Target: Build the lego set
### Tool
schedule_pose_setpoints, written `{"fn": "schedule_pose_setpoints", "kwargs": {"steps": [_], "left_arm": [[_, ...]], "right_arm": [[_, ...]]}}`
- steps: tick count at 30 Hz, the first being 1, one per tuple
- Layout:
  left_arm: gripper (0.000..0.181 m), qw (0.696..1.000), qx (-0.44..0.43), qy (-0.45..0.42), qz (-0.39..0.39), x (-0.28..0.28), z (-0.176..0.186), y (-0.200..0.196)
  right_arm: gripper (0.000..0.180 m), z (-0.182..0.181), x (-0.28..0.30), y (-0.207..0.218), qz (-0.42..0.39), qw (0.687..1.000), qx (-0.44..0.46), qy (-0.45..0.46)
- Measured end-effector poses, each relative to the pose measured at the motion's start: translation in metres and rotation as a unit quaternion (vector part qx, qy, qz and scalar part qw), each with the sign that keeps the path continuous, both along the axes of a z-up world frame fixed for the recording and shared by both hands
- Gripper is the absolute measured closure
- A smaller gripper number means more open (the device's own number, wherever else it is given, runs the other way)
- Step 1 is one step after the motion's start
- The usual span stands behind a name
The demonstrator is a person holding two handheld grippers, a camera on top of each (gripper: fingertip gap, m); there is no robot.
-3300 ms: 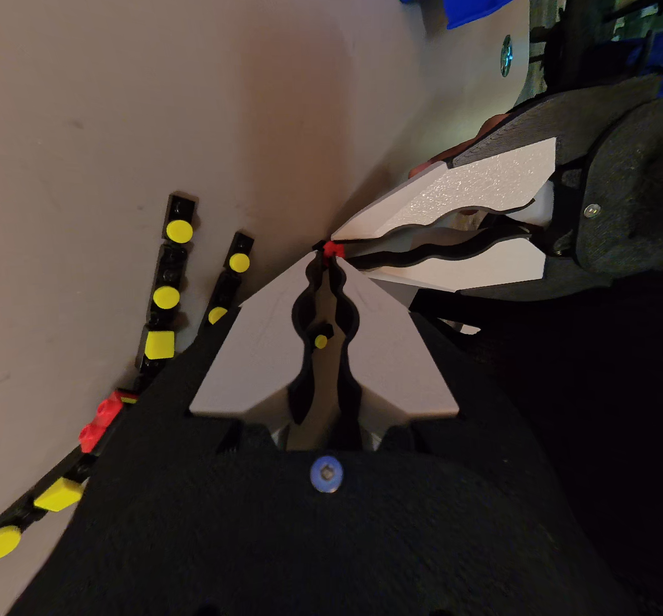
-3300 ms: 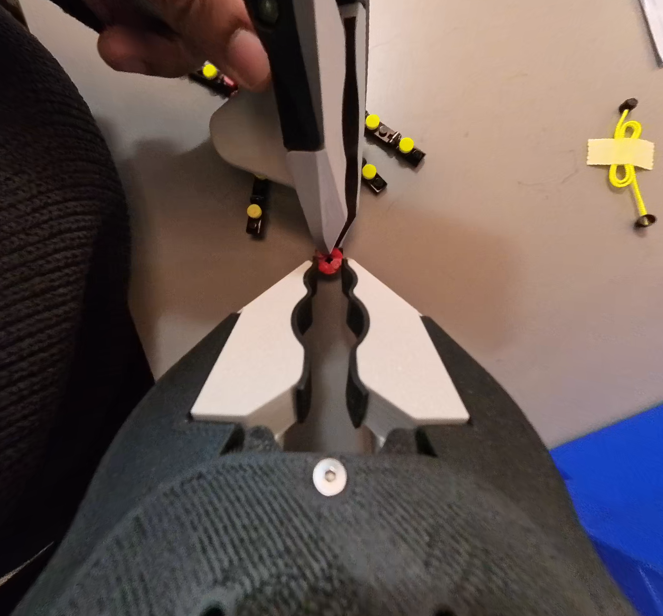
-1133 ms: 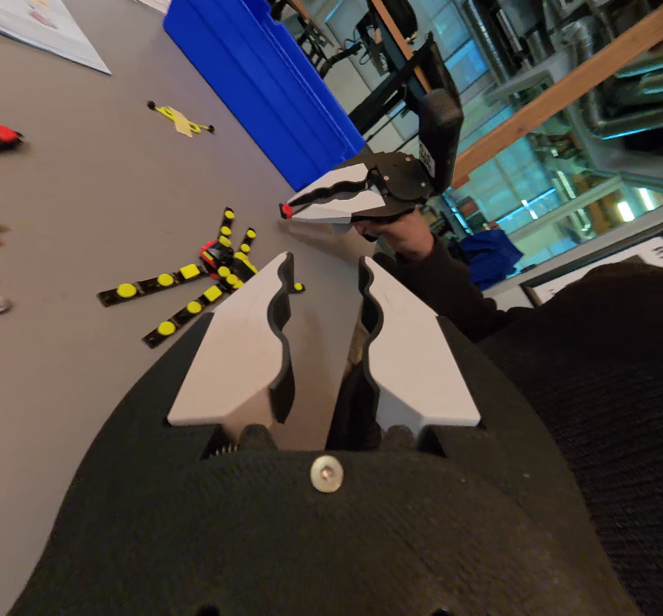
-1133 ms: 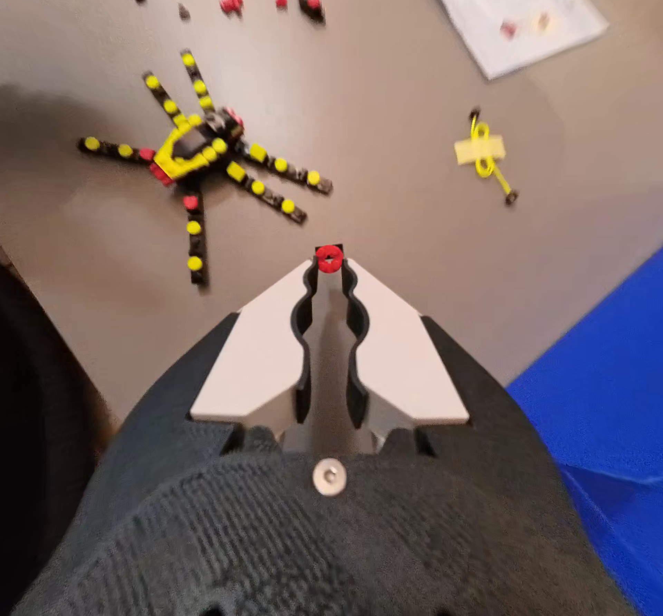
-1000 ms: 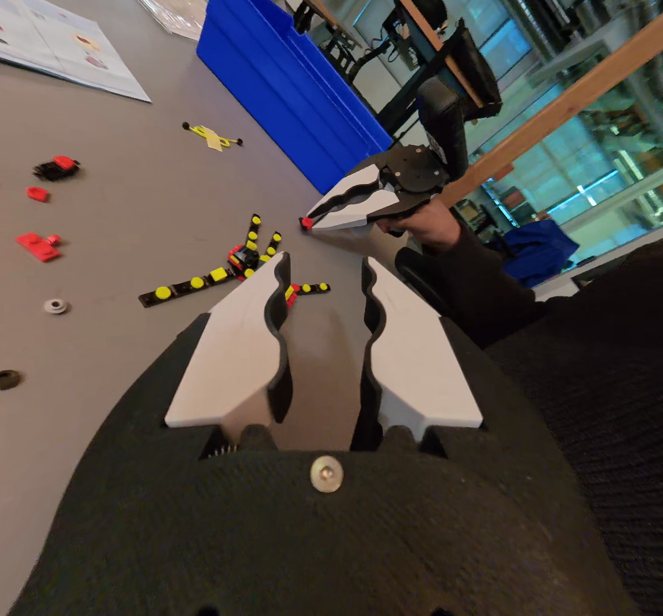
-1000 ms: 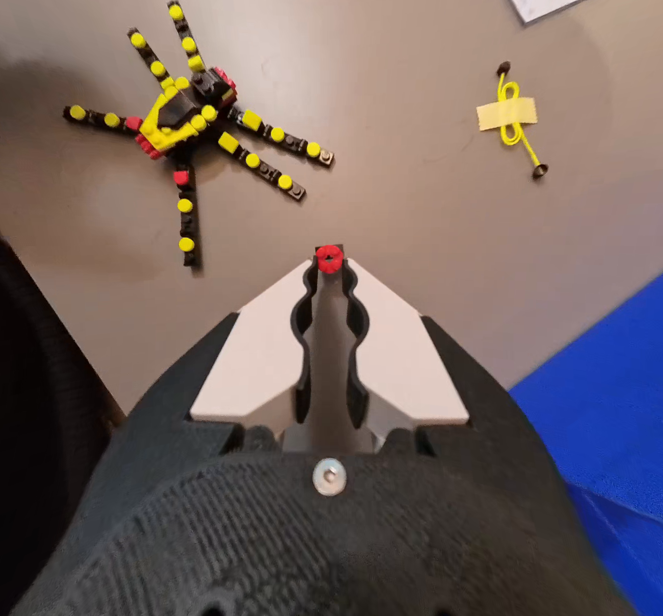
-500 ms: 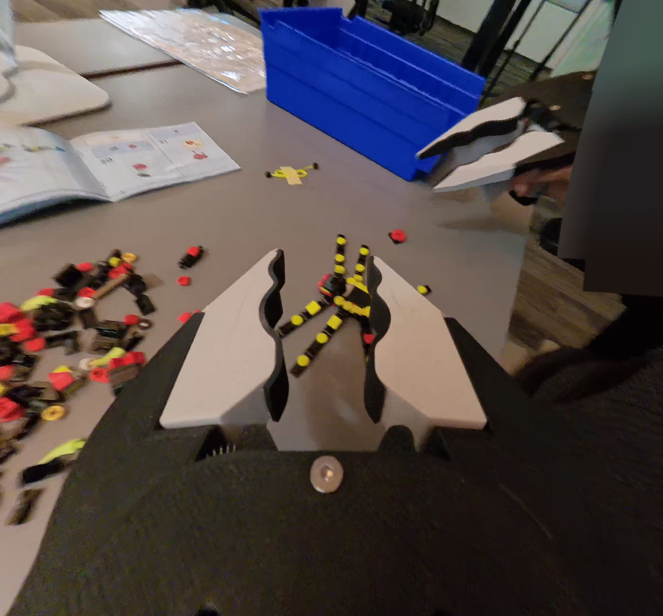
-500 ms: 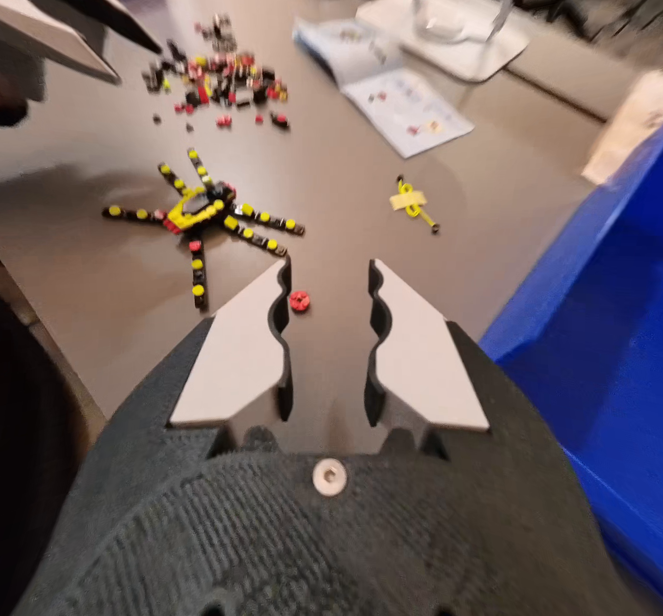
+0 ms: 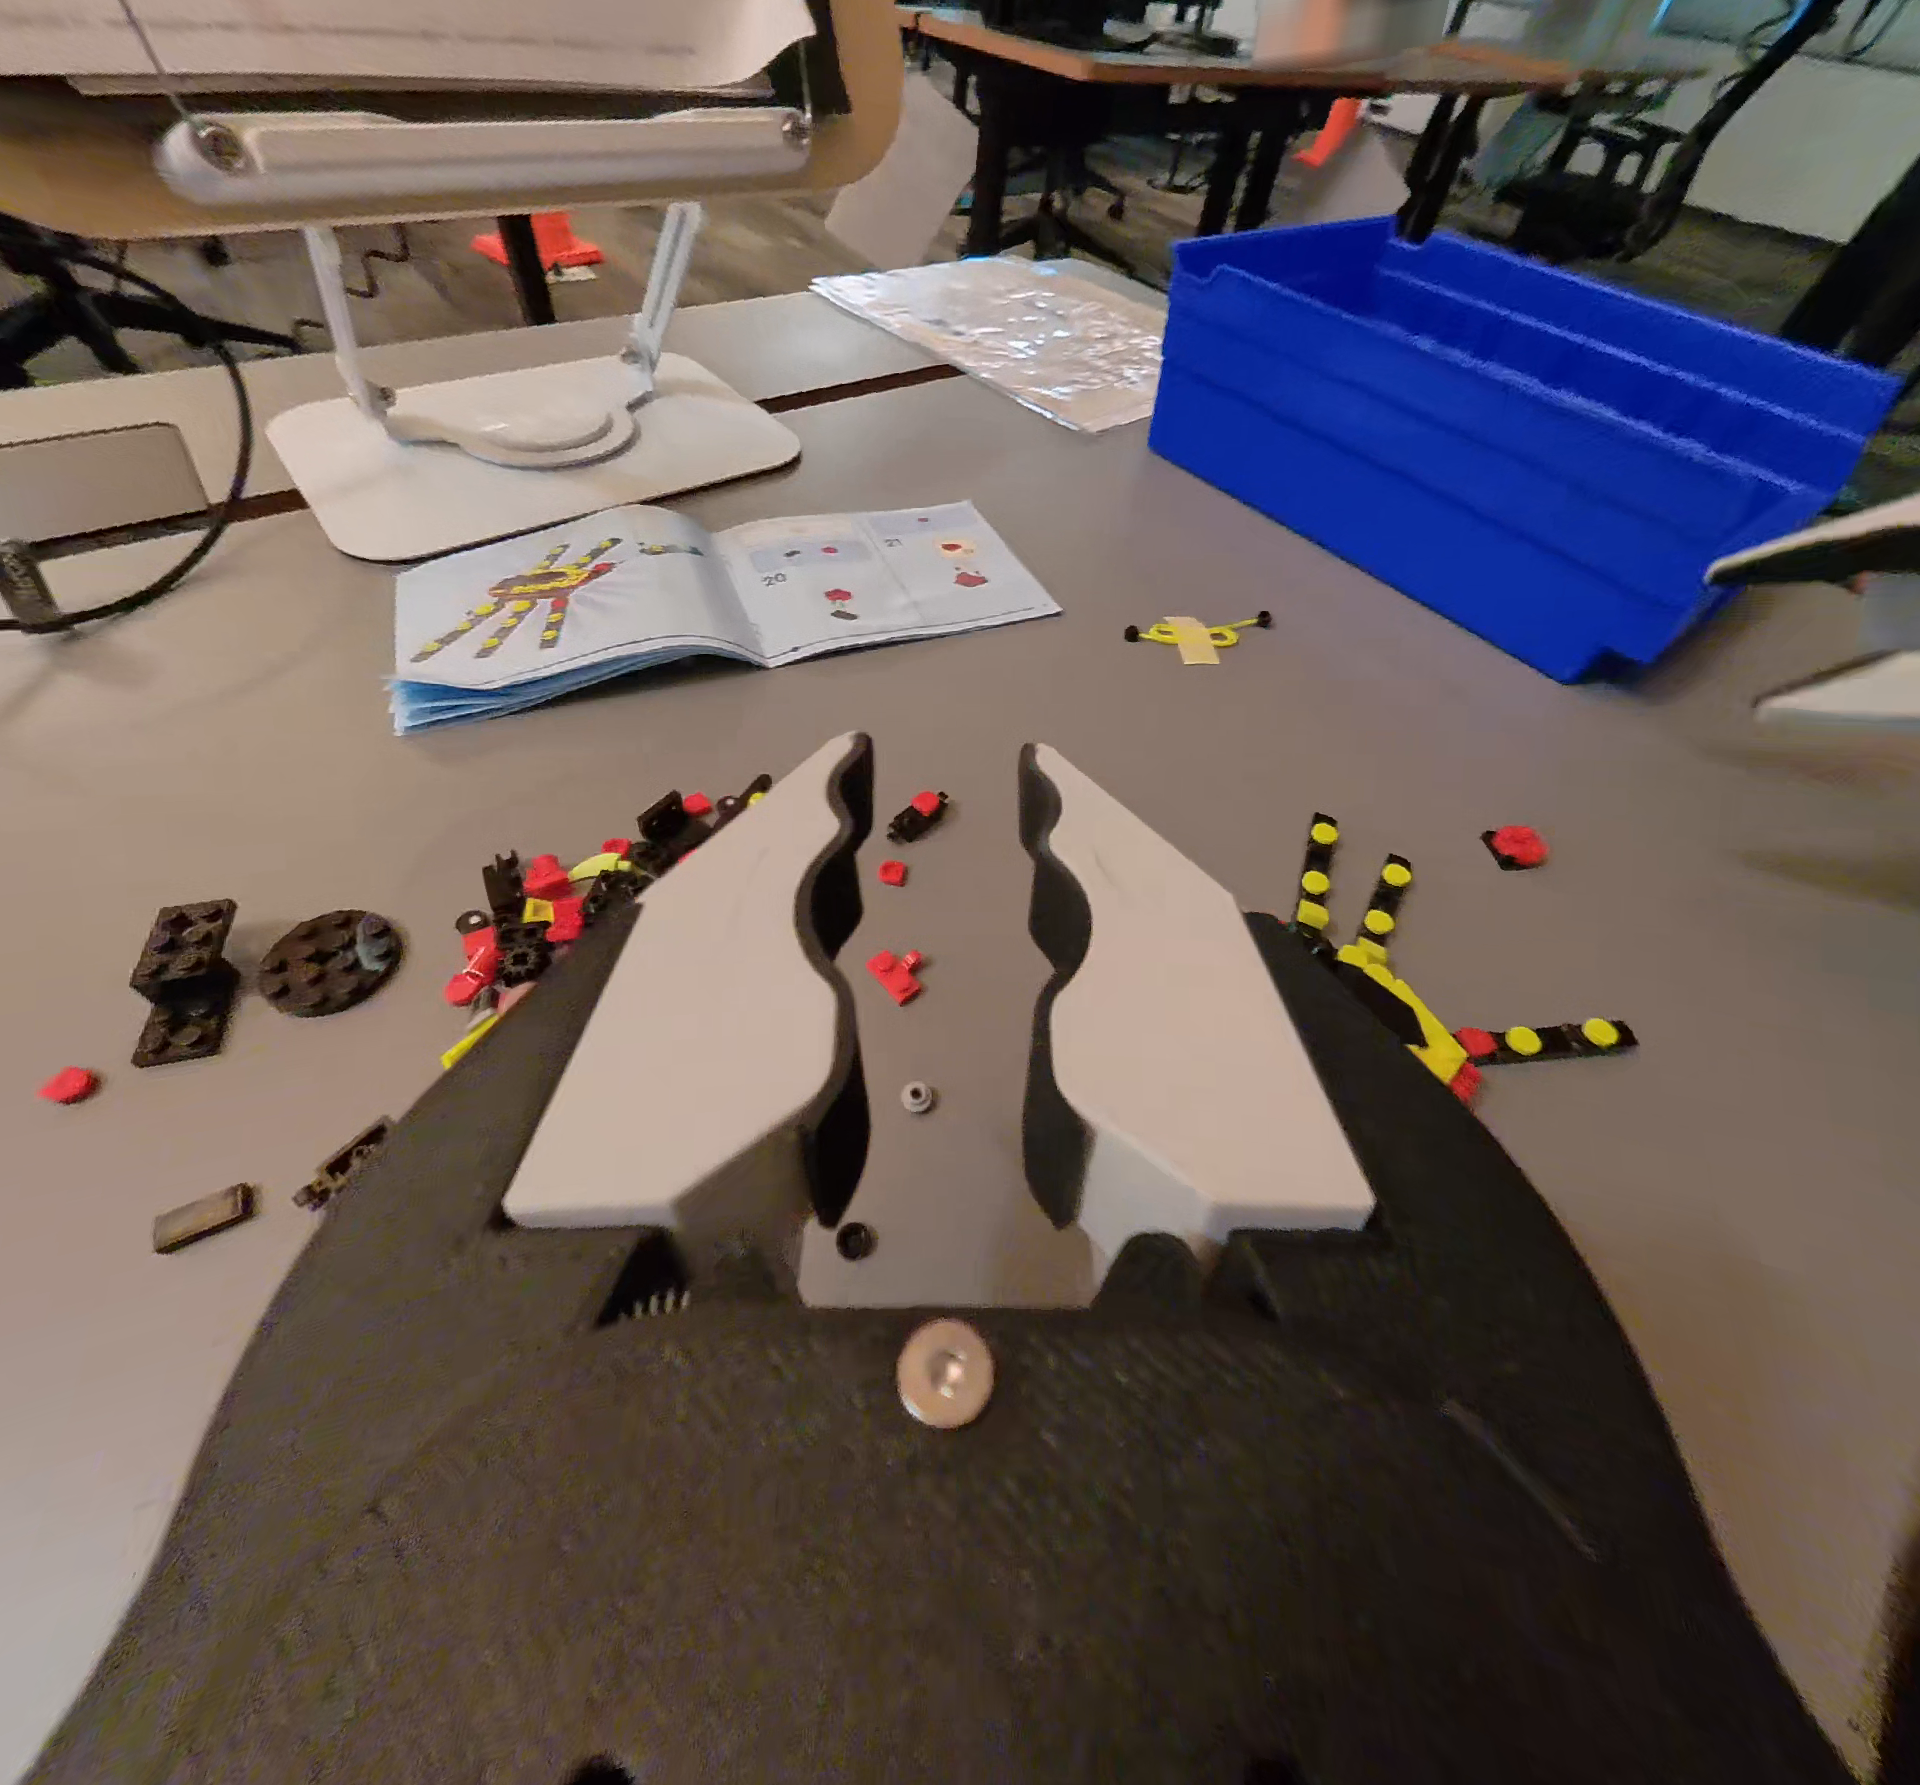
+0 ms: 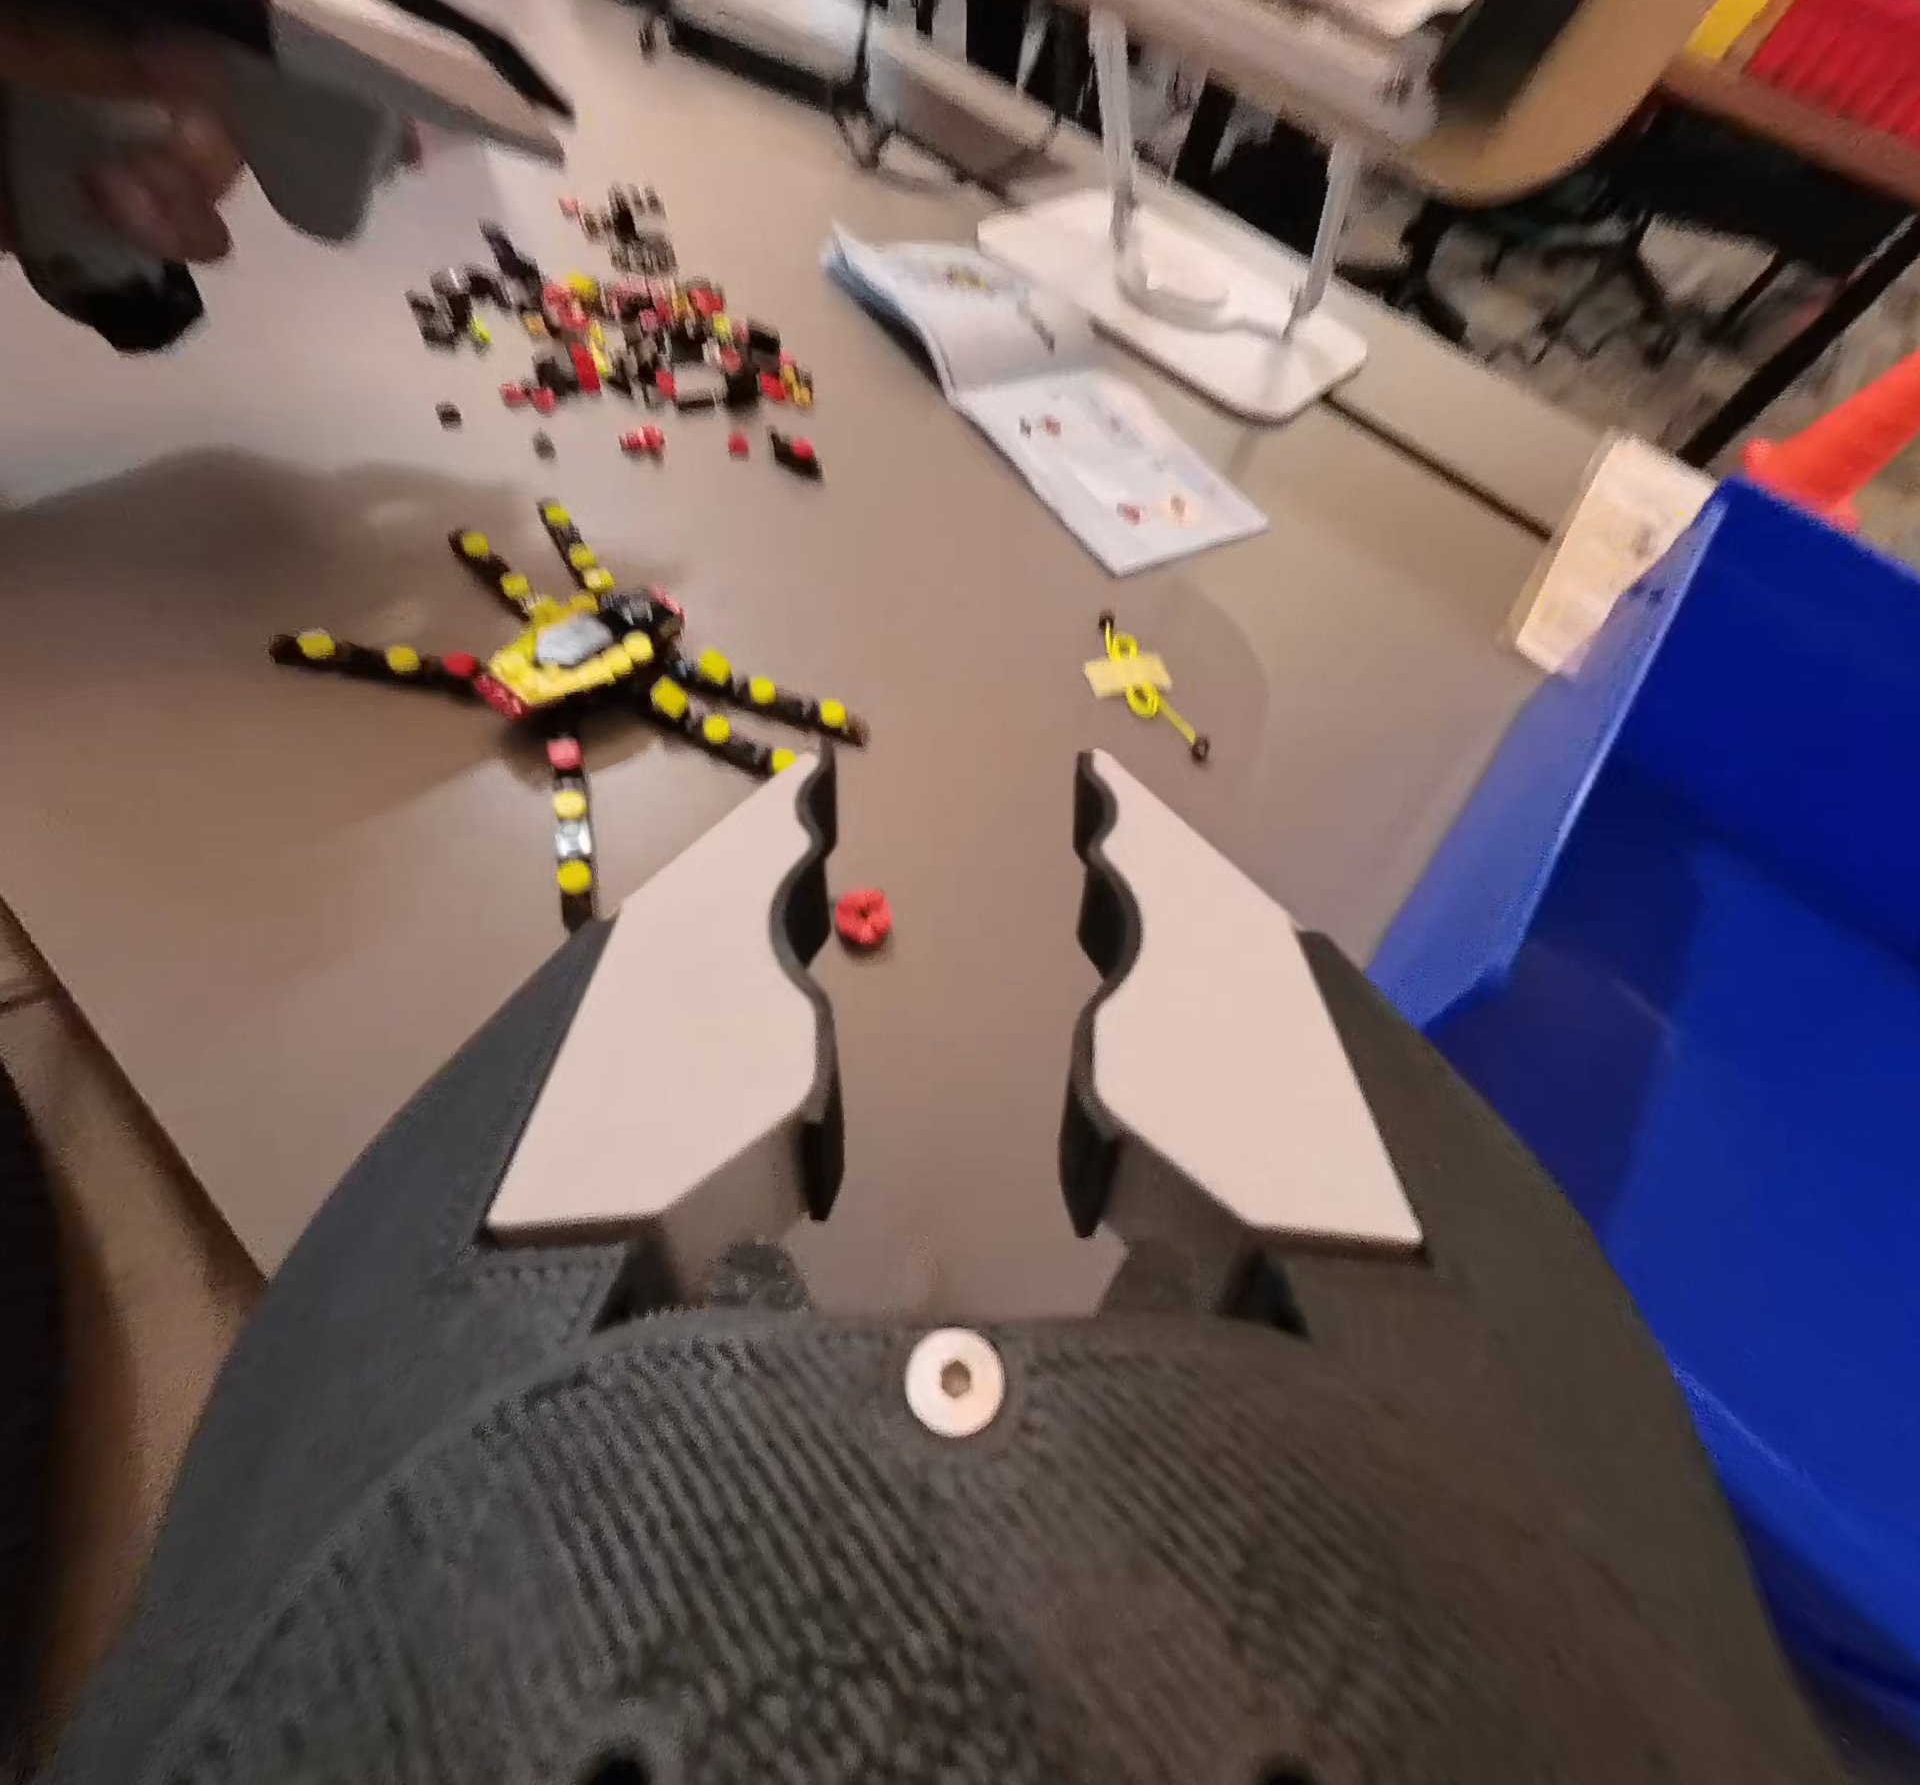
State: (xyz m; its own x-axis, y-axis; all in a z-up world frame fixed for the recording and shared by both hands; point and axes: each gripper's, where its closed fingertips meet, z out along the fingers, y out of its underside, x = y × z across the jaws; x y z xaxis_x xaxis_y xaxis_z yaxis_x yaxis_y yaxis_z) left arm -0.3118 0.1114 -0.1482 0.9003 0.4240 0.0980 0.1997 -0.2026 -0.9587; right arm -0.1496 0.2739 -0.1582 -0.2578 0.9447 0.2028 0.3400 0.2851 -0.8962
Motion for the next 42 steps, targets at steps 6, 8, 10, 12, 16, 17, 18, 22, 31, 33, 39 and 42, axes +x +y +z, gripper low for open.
{"fn": "schedule_pose_setpoints", "kwargs": {"steps": [6,8,10,12,16,17,18,22,31,33,39,42], "left_arm": [[0.181,0.999,0.004,-0.039,-0.033,0.018,0.004,-0.008],[0.181,1.0,0.007,-0.024,-0.015,0.016,0.006,-0.014],[0.181,1.0,0.0,-0.015,-0.001,0.016,0.005,-0.02],[0.181,0.999,-0.006,-0.052,-0.008,0.023,0.001,-0.021],[0.181,0.995,-0.003,-0.095,-0.003,0.025,-0.005,-0.028],[0.181,0.996,0.002,-0.094,-0.001,0.025,-0.004,-0.03],[0.181,0.996,0.004,-0.088,0.004,0.025,-0.002,-0.032],[0.181,0.999,-0.011,-0.048,0.007,0.031,-0.005,-0.036],[0.181,0.99,0.059,-0.129,-0.002,0.036,-0.011,-0.03],[0.181,0.985,0.083,-0.148,-0.016,0.034,-0.008,-0.029],[0.181,0.986,0.121,-0.118,-0.007,0.02,0.006,-0.035],[0.178,0.989,0.112,-0.093,0.012,0.012,0.002,-0.034]], "right_arm": [[0.146,0.017,-0.012,-0.008,0.02,0.998,-0.026,0.045],[0.155,0.015,-0.021,-0.009,0.014,0.998,-0.046,0.042],[0.173,0.014,-0.028,-0.013,0.015,0.997,-0.064,0.034],[0.18,0.01,-0.039,-0.005,-0.031,0.997,-0.064,0.019],[0.18,0.009,-0.053,-0.004,-0.055,0.997,-0.046,0.019],[0.18,0.011,-0.055,-0.006,-0.053,0.997,-0.059,0.023],[0.18,0.014,-0.058,-0.007,-0.05,0.996,-0.073,0.027],[0.18,0.012,-0.06,-0.009,-0.02,0.998,-0.06,0.02],[0.18,0.004,-0.063,-0.018,-0.002,0.994,-0.113,0.004],[0.18,-0.004,-0.062,-0.015,-0.005,0.995,-0.102,-0.008],[0.18,-0.012,-0.051,-0.011,0.03,0.991,-0.13,-0.034],[0.18,-0.011,-0.051,-0.005,0.04,0.987,-0.15,-0.029]]}}
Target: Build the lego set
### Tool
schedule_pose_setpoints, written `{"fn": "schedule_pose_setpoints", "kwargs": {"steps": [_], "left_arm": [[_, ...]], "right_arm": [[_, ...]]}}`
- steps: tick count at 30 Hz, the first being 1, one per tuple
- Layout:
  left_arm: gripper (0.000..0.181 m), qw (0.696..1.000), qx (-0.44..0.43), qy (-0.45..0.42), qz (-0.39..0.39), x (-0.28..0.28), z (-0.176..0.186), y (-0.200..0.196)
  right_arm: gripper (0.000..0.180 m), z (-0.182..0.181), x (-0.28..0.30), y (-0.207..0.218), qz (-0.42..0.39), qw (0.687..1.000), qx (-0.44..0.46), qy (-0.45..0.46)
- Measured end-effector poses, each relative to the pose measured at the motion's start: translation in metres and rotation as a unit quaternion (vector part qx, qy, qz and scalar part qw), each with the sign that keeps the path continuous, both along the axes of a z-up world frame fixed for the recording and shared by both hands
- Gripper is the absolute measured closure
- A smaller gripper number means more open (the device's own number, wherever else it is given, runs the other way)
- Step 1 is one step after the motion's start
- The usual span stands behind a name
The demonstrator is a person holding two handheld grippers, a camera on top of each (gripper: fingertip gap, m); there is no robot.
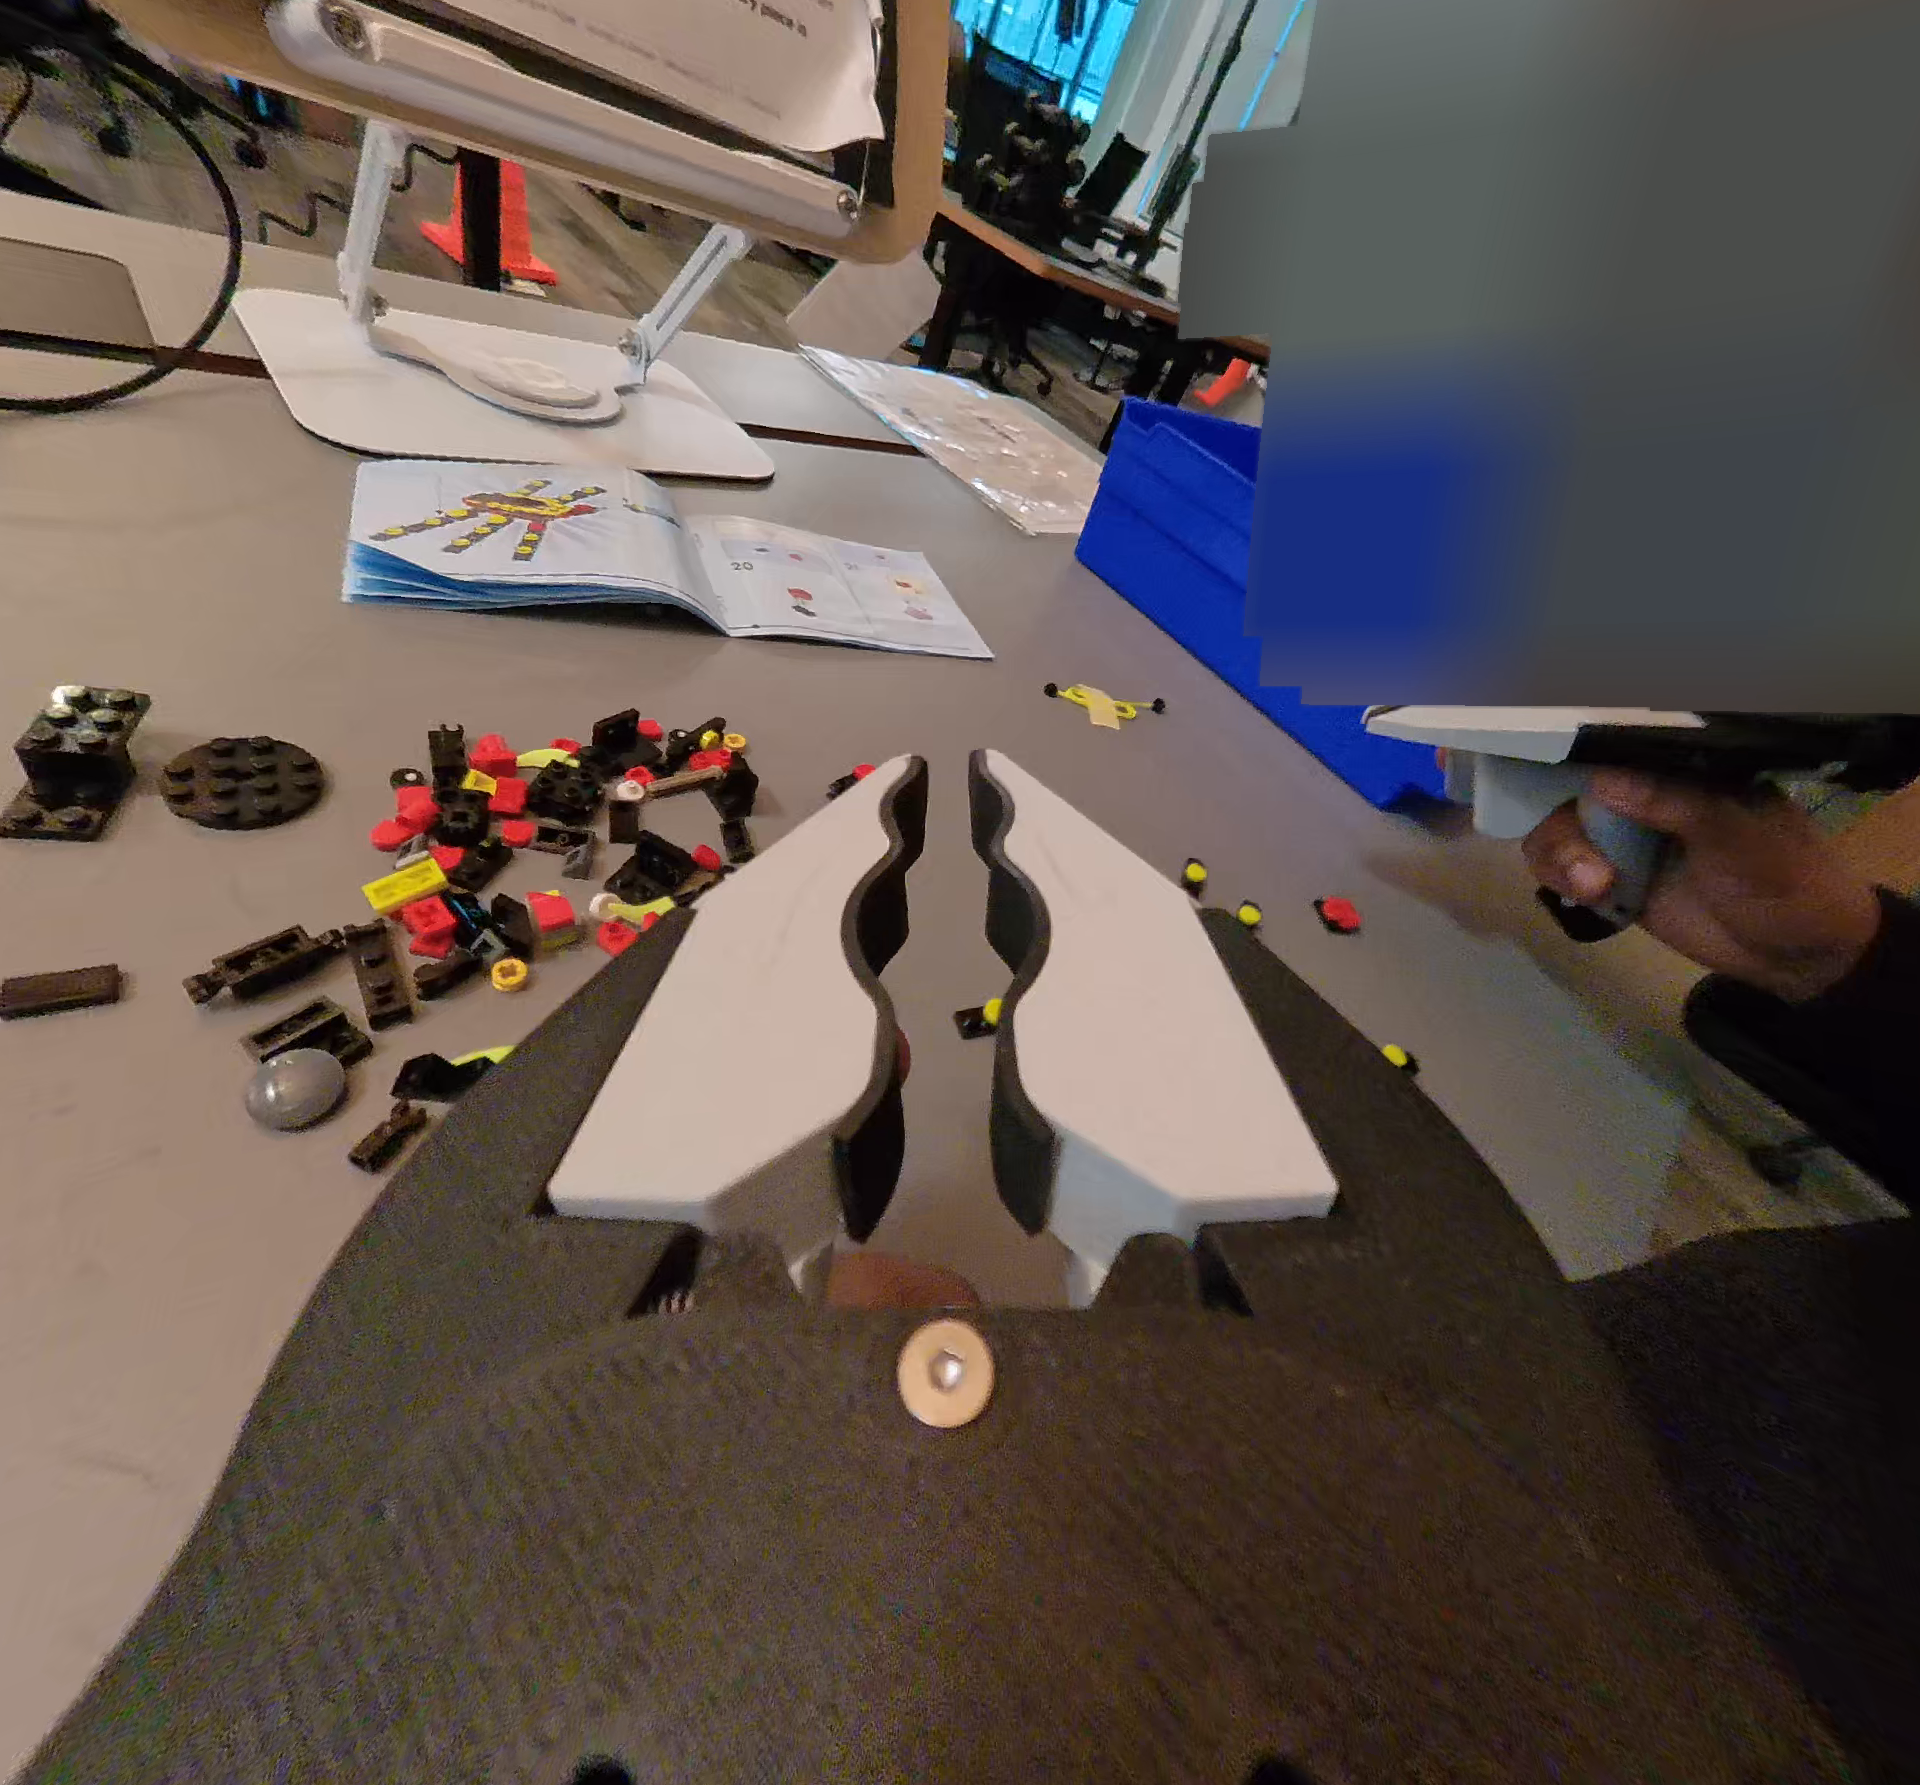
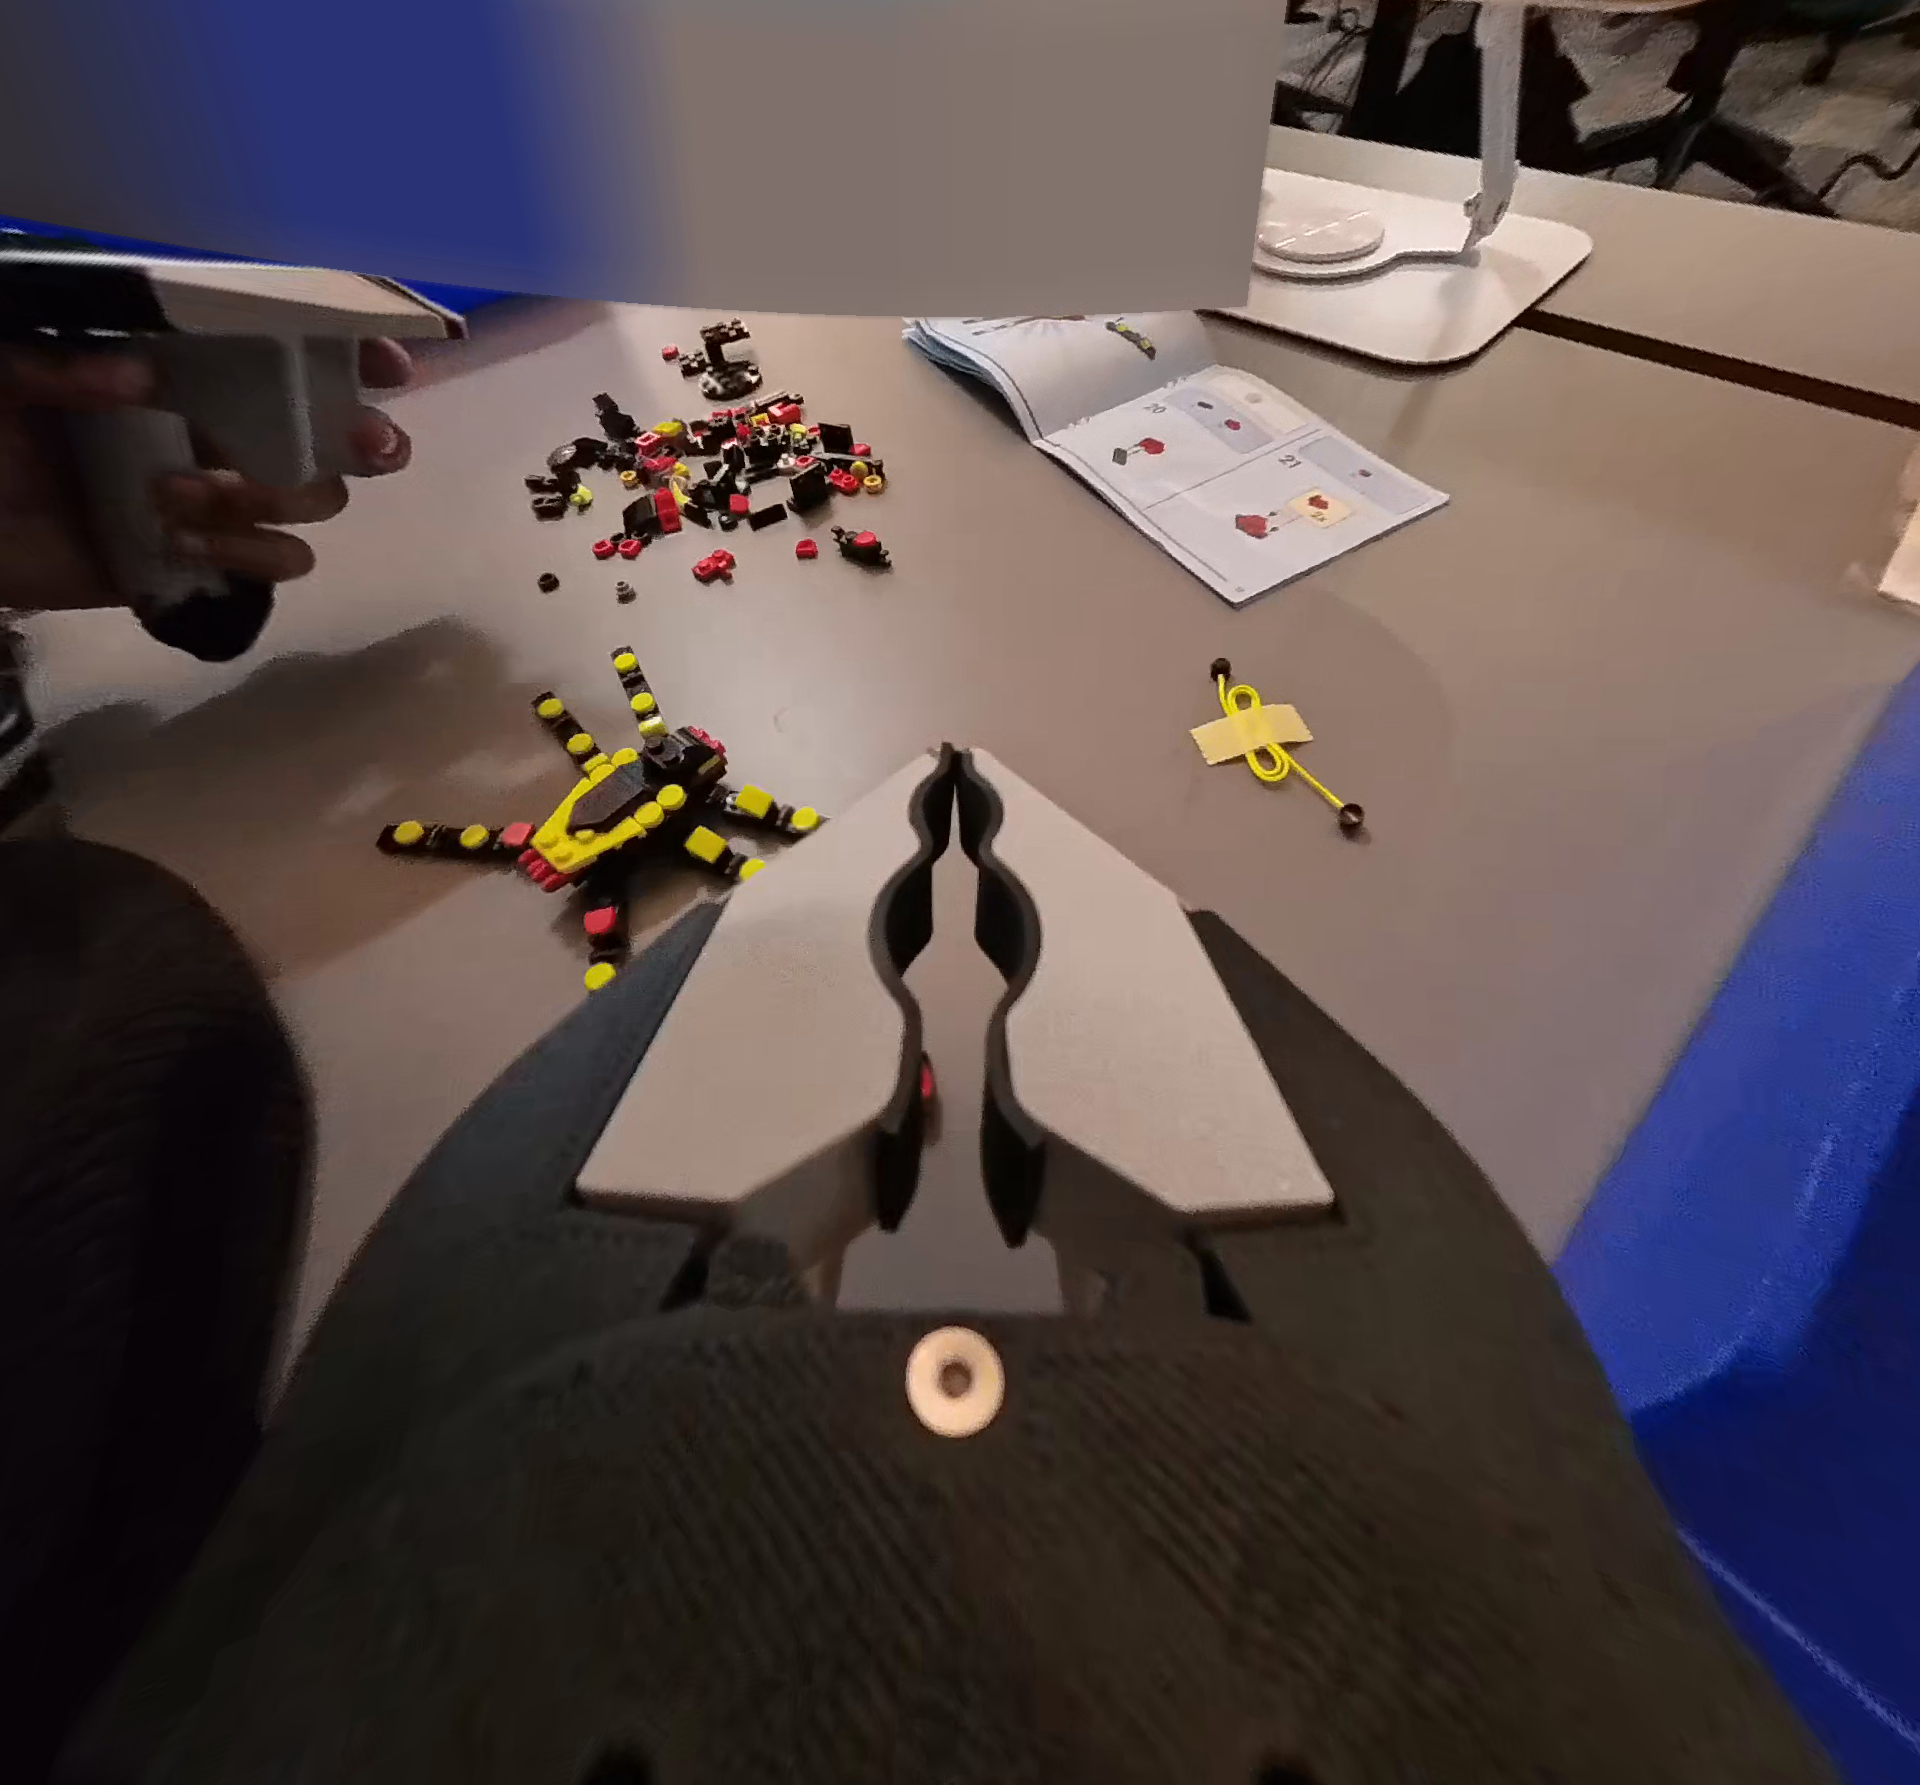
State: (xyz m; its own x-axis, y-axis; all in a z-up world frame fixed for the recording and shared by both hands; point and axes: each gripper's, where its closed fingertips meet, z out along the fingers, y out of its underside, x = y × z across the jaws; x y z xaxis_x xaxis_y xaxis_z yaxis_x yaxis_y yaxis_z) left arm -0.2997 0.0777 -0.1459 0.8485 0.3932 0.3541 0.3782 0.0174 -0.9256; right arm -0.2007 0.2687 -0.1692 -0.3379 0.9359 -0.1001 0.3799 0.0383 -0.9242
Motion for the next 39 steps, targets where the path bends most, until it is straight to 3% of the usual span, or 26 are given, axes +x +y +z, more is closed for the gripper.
{"fn": "schedule_pose_setpoints", "kwargs": {"steps": [8,19,39], "left_arm": [[0.162,0.999,-0.012,-0.032,-0.034,-0.004,-0.02,0.011],[0.161,0.995,0.021,-0.094,-0.03,-0.017,-0.028,0.006],[0.163,0.993,0.023,-0.106,-0.042,-0.015,-0.032,0.008]], "right_arm": [[0.18,-0.024,0.001,-0.004,0.036,0.998,0.01,-0.045],[0.178,-0.035,-0.001,0.003,0.03,0.997,-0.006,-0.072],[0.175,-0.039,-0.001,0.003,0.032,0.996,-0.011,-0.084]]}}
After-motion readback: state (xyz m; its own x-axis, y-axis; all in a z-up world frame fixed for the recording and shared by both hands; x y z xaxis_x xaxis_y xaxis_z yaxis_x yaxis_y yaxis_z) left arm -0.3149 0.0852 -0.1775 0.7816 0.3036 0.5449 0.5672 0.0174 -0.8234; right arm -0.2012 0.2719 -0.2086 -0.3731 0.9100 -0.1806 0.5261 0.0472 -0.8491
